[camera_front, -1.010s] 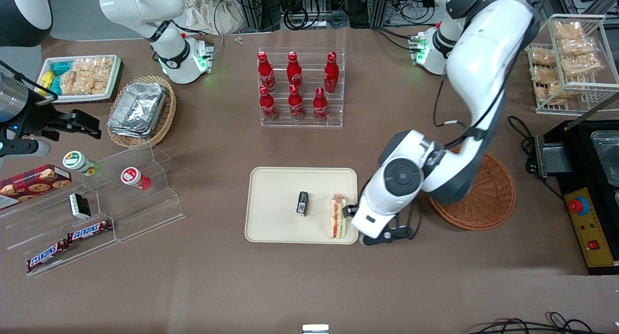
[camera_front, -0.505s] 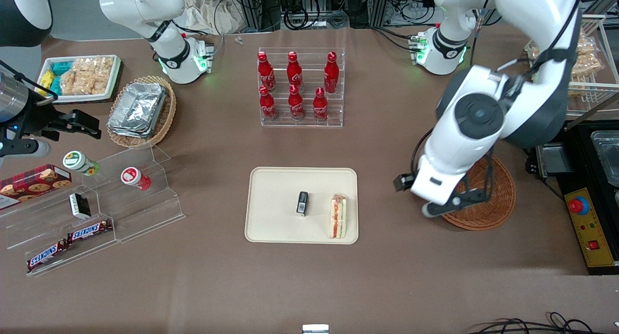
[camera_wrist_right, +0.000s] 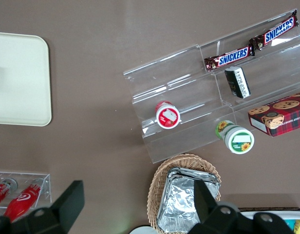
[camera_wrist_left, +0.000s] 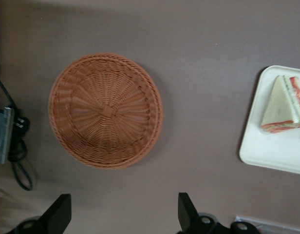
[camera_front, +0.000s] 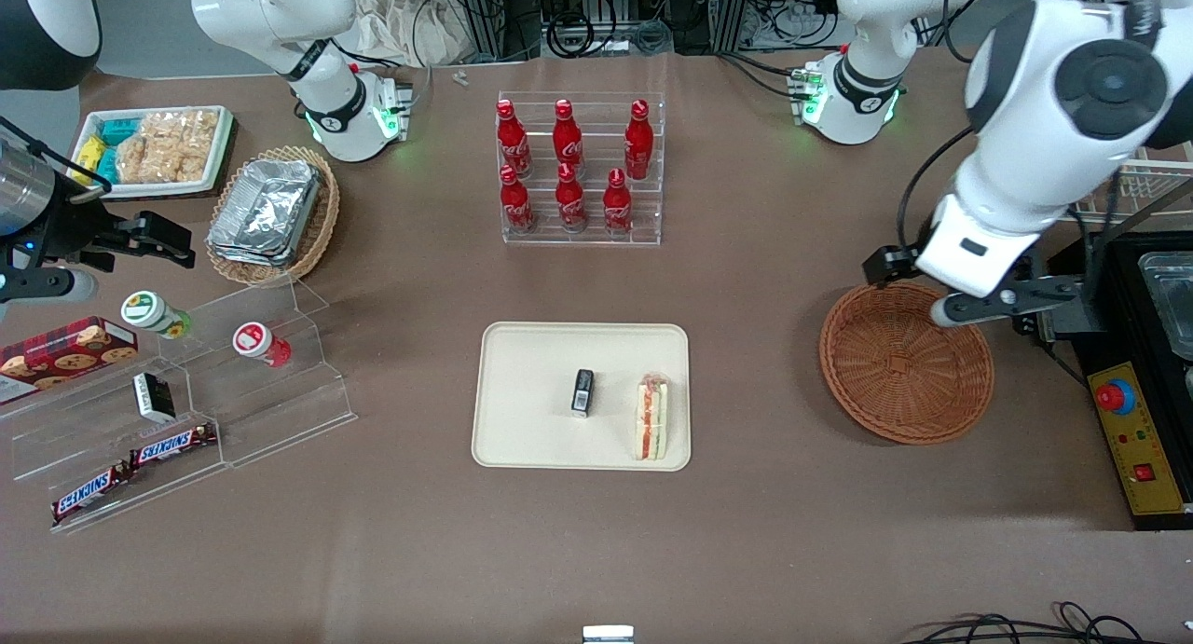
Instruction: Place sandwich from basket to tray
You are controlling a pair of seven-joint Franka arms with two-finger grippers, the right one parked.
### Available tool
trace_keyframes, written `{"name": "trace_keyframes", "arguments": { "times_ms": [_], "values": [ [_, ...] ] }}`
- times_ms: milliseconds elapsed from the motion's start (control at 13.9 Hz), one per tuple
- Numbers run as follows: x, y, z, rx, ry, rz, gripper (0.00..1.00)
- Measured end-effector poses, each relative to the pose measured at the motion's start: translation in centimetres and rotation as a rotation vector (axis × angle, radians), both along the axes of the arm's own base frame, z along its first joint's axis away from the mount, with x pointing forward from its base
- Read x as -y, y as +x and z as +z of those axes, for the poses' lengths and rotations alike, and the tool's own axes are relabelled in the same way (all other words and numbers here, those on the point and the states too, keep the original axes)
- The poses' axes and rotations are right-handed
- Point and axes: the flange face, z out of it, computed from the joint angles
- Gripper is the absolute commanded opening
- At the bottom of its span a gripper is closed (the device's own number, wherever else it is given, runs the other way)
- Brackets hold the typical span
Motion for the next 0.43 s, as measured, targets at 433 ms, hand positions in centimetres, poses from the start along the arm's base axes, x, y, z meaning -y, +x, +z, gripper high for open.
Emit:
{"name": "trace_keyframes", "arguments": {
  "times_ms": [433],
  "values": [
    [-5.3, 0.7, 1.0, -0.029, -0.011, -0.117, 1.00]
  ]
}}
